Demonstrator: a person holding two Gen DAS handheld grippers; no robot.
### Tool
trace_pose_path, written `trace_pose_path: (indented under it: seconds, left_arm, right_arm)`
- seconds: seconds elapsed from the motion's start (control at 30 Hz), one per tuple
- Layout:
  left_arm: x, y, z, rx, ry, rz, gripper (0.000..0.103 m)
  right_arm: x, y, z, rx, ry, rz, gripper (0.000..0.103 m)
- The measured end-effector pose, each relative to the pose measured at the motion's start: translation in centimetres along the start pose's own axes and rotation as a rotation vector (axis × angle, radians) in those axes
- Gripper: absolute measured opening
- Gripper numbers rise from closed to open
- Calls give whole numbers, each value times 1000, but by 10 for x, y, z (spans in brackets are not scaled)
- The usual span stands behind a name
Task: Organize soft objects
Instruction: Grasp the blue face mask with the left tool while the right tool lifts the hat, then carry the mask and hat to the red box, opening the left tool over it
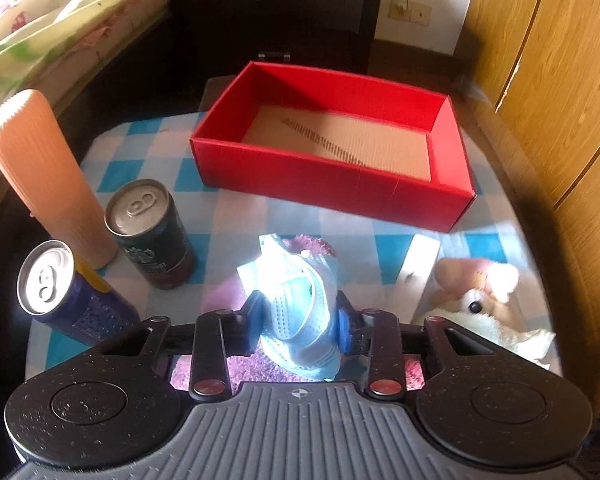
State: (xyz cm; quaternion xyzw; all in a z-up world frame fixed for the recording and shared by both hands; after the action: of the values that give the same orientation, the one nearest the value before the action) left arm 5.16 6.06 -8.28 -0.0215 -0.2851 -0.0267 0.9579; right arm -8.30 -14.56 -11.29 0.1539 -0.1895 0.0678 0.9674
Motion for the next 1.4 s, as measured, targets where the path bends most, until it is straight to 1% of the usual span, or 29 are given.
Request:
trace_pose_path:
  seconds: [0.33, 0.5, 0.73, 0.97, 1.13, 1.27, 1.4]
  left_arm:
    - [7, -7, 34, -45, -83, 2, 35]
    - [12, -9, 45, -71, -111, 10, 36]
    - [26, -12, 51, -88, -145, 16, 36]
    - [45, -15, 46, -89, -160, 16, 37]
    - [60, -15, 37, -78, -166, 16, 37]
    - [74, -16, 30, -76, -172, 22, 38]
    - [90, -18, 21, -54, -182, 16, 38]
  right_arm:
    - [17, 12, 19, 3, -74, 1, 0]
    - [35, 18, 30, -4, -118, 10, 0]
    - [78, 26, 44, -19, -203, 25, 0]
    - [125, 33, 49, -19, -270, 22, 0]
    - [155, 37, 46, -8, -303, 8, 0]
    - [175, 43, 44, -15, -325, 18, 0]
    - [197, 47, 42, -9, -342, 18, 0]
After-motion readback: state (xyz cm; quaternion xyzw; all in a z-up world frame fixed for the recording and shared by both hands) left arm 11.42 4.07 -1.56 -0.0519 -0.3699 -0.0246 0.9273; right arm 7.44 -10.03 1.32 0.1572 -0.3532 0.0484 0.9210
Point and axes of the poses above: each gripper's, at about its wrist camera, not at the fingertips, and z roughly against the way its jaws point, y to its left, x to its top, the point moved 7 cm from there along -z, roughly the way its jaws point, and after that the axes turned 1 degree about -z, right-handed, at the moved point
